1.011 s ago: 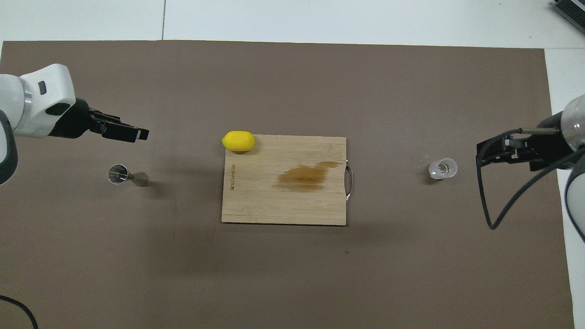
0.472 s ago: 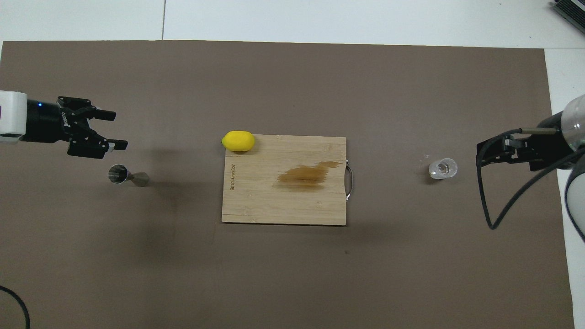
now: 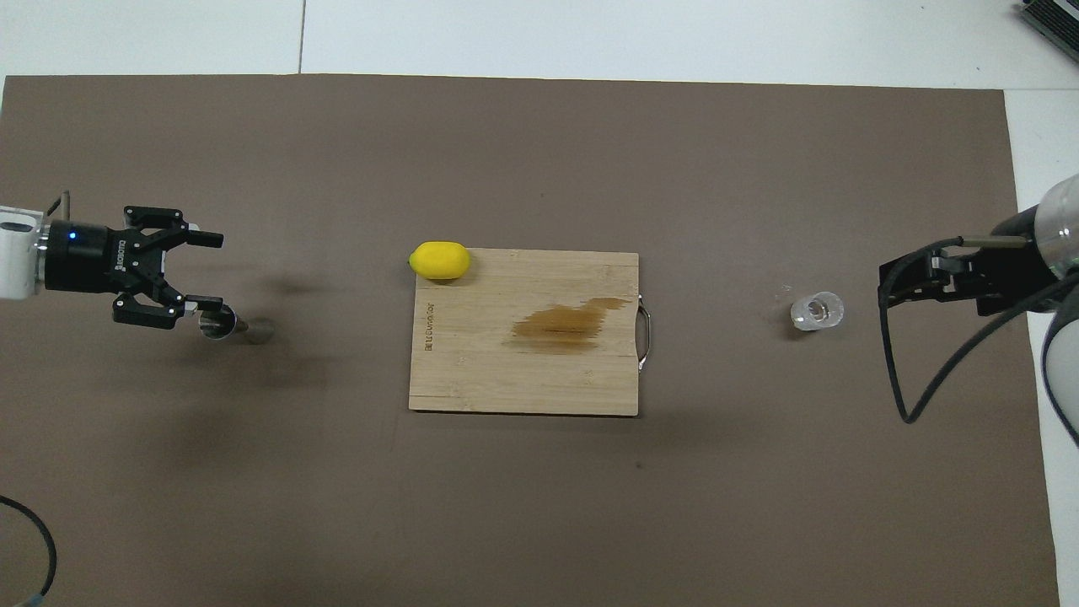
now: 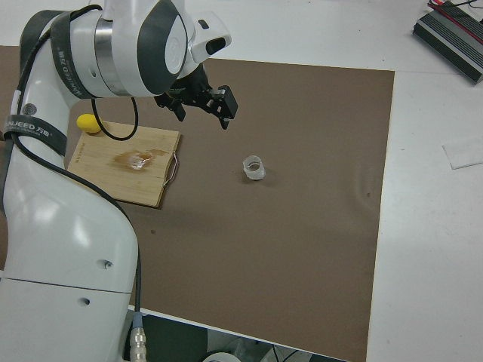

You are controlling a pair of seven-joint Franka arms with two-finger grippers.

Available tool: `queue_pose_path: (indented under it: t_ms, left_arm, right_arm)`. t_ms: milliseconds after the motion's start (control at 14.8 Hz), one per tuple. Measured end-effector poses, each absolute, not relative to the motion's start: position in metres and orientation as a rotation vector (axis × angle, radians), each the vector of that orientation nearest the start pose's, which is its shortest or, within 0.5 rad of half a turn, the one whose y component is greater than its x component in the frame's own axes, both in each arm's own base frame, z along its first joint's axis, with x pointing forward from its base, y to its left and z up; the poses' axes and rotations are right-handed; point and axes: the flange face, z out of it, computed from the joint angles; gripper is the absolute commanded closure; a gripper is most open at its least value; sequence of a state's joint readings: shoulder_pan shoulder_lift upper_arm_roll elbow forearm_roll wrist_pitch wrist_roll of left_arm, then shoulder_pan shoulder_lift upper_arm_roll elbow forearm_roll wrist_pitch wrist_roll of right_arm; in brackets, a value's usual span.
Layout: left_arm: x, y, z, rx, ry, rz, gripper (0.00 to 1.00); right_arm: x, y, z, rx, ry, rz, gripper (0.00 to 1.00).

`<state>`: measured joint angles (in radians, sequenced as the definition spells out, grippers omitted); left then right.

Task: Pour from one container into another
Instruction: 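Lower the open left gripper around the steel cup, then close the left gripper on the steel cup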

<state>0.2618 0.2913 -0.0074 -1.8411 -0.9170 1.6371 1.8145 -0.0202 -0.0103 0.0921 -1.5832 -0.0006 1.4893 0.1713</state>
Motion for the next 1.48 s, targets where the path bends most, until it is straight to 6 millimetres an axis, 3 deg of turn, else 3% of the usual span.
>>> queue_pose_path:
  t_ms: [472,741,943,1482]
  left_arm:
    - [0.549,0.090,0.327,1.612,-1.377,0.771,0.00]
    - [0.529,0.094,0.304,1.497,-1.324,0.861,0.00]
    - [0.525,0.105,0.285,1.475,-1.276,0.920,0.00]
    - [0.526,0.126,0.282,1.498,-1.188,1.061,0.00]
  right_arm:
    - [0.541,0.039,0.618,-3.147,0.157,0.131,0.00]
    - [0.541,0.039,0.618,-3.147,0.157,0.131,0.00]
    - [0.541,0.039,0.618,-3.147,0.157,0.131,0.00]
    - [0.541,0.039,0.618,-3.147,0.157,0.131,0.00]
